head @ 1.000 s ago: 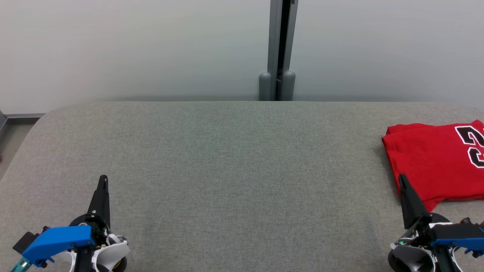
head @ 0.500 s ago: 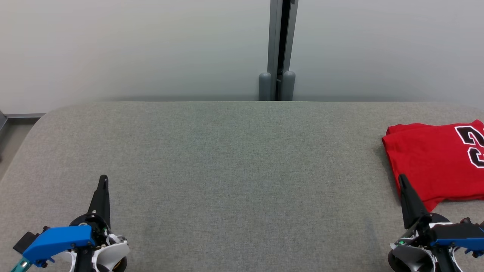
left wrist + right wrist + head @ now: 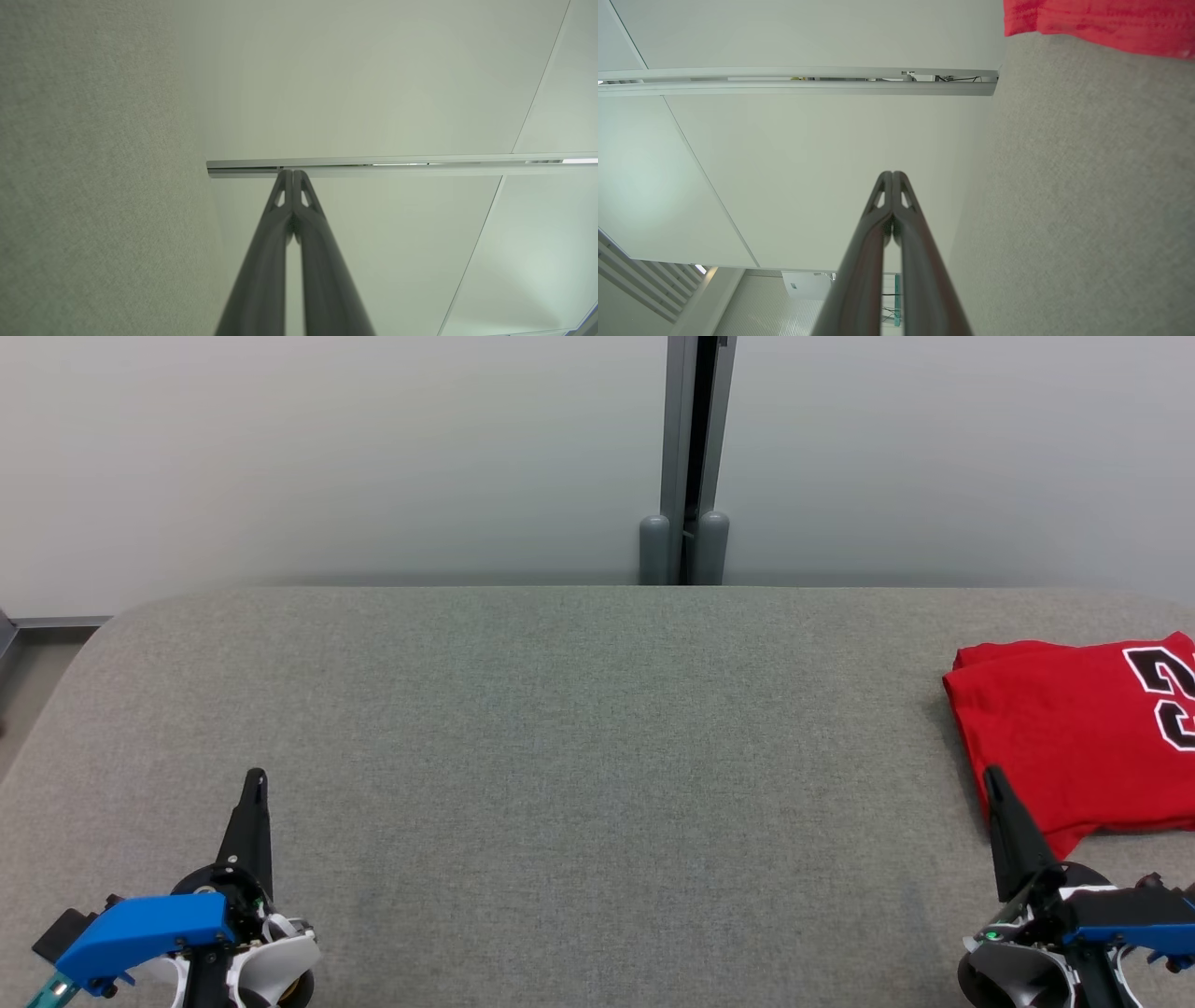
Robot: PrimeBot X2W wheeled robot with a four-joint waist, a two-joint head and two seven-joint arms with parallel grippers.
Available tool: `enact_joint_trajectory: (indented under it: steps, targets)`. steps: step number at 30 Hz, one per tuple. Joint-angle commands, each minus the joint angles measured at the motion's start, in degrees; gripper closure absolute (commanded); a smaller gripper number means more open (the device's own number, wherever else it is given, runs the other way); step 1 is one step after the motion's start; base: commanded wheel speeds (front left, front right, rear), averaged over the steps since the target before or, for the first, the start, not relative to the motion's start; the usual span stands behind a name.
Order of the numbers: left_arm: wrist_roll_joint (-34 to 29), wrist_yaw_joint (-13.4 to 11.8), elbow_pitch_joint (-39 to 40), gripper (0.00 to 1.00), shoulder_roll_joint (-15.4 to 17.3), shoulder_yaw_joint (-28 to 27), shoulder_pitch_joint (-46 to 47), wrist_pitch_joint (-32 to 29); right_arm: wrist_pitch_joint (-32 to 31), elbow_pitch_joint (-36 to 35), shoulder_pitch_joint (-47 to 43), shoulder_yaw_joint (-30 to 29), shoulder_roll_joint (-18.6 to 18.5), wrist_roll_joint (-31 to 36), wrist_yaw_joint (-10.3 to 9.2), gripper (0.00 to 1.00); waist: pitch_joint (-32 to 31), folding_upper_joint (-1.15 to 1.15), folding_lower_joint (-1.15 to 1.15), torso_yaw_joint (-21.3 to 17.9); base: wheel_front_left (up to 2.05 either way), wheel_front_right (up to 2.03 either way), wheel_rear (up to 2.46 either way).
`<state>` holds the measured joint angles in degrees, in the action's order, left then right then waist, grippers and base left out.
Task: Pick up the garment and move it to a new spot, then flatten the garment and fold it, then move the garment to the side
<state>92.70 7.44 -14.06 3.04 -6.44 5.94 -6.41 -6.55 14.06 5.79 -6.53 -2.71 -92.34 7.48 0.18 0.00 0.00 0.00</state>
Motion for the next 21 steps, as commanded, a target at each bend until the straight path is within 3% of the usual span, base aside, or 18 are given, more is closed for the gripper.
enact_joint_trajectory:
  steps: [1, 21]
  targets:
    - [-0.24, 0.25, -0.01, 1.0, -0.08, -0.09, 0.63, -0.13, -0.16, -0.18, 0.79, -0.09, -0.31, -0.16, 0.02, 1.0, 0.0, 0.0, 0.0, 0.0, 0.0, 0.0, 0.0]
    - [-0.33, 0.25, -0.01, 1.0, -0.13, -0.17, 0.64, -0.19, -0.15, -0.18, 0.78, -0.09, -0.32, -0.16, 0.02, 1.0, 0.0, 0.0, 0.0, 0.0, 0.0, 0.0, 0.0]
